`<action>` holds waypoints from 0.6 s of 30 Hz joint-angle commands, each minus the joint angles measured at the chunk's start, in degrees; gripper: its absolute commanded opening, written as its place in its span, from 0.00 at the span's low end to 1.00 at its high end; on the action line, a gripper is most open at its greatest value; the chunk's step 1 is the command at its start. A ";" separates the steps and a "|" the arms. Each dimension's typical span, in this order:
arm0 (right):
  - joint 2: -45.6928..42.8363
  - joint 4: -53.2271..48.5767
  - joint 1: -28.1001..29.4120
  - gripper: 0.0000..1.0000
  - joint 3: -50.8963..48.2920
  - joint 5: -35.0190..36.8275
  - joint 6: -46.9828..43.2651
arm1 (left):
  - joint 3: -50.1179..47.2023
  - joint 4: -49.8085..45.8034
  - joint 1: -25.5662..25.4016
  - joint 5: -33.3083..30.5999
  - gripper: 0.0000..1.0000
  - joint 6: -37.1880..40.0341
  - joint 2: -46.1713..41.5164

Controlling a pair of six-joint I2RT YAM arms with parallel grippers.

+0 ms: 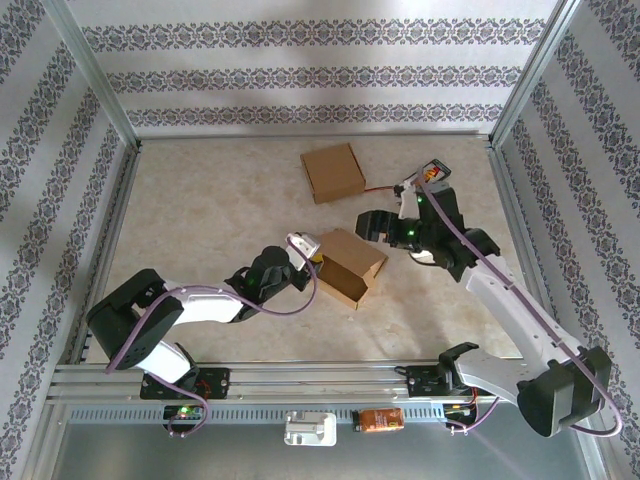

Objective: Fold the paper box

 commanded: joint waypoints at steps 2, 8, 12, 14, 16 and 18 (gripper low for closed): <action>-1.21 -0.54 1.18 0.81 -3.55 2.72 -1.61 | -3.02 6.09 -1.61 0.55 0.49 -2.82 -4.48; 1.53 -2.31 6.12 0.71 -3.40 10.66 -4.49 | -8.12 -2.67 -2.22 -2.26 0.51 -16.91 -21.24; 6.72 -2.80 11.80 0.56 -4.60 17.62 -7.93 | -0.40 -31.44 -0.70 -10.38 0.48 -24.61 -34.60; 9.21 -2.53 13.85 0.54 -6.78 21.40 -9.24 | 5.25 -45.33 4.47 -9.73 0.48 -30.06 -36.45; 11.47 -2.74 14.46 0.53 -8.40 22.19 -9.55 | 9.13 -51.50 10.87 -2.48 0.47 -33.32 -36.32; 12.55 -3.54 14.59 0.53 -8.49 21.66 -9.70 | 11.80 -53.45 16.87 8.15 0.48 -34.86 -34.00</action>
